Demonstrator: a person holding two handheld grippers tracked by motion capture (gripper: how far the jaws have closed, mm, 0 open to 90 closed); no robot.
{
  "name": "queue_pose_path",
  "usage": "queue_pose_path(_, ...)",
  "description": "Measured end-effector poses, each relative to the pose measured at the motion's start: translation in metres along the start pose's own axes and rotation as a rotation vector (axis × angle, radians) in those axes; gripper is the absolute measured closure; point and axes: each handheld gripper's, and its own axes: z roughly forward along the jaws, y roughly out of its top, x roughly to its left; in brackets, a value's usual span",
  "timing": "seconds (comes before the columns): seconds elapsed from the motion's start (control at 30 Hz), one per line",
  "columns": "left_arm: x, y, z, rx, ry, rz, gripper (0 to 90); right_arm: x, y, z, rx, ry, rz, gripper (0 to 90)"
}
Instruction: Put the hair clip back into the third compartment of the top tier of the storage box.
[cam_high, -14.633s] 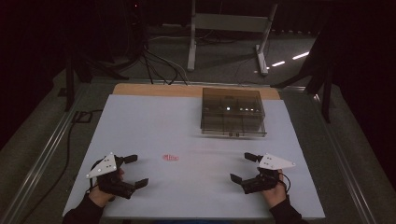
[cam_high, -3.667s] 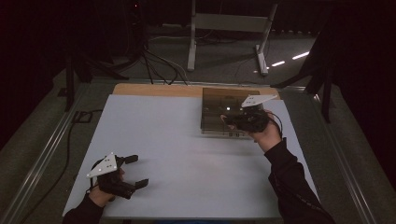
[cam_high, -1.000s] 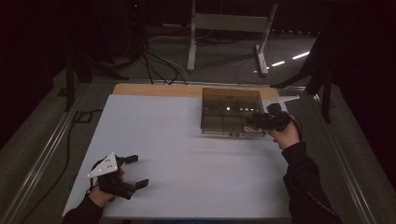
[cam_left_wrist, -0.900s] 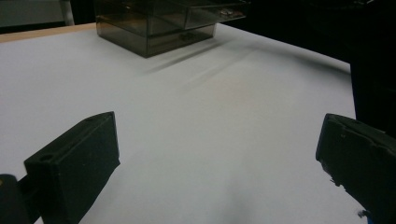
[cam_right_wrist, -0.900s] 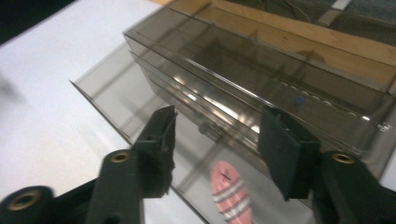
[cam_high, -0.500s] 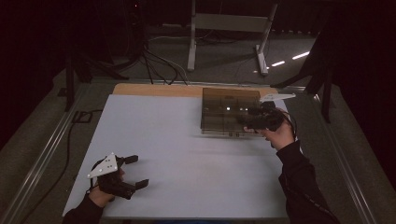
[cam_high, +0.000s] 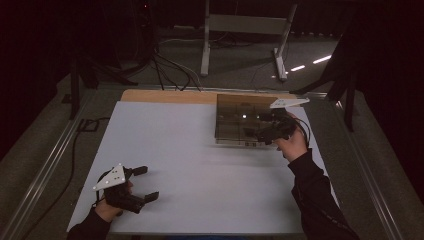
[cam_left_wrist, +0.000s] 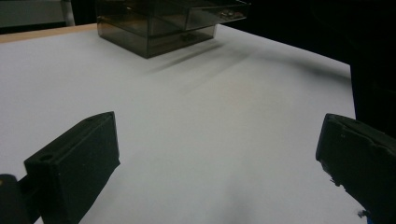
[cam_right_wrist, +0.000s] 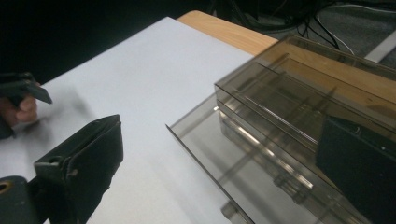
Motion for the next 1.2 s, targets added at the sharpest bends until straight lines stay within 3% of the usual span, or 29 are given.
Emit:
queue_pose_path(0.13, 0.000, 0.000, 0.000, -0.004, 0.000, -0.003, 0.5, 0.007, 0.002, 0.001, -0.017, -0.008, -0.017, 0.0)
queue_pose_path(0.23, 0.000, 0.000, 0.000, -0.001, -0.001, 0.002, 0.5, 0.013, 0.003, 0.004, -0.021, 0.024, -0.034, 0.0)
queue_pose_path(0.5, 0.000, 0.000, -0.001, -0.002, 0.000, 0.001, 0.5, 0.032, 0.004, 0.015, -0.032, 0.038, -0.083, 0.0)
queue_pose_path(0.57, 0.000, 0.000, -0.001, -0.001, 0.001, -0.001, 0.5, 0.039, 0.003, 0.018, -0.050, 0.068, -0.090, 0.0)
queue_pose_path(0.97, -0.001, 0.000, -0.001, -0.002, -0.001, 0.004, 0.5, 0.064, -0.014, 0.033, -0.053, 0.126, -0.122, 0.0)
queue_pose_path(1.2, -0.001, 0.000, -0.001, -0.002, -0.002, 0.006, 0.4, 0.069, -0.028, 0.039, -0.054, 0.124, -0.125, 0.0)
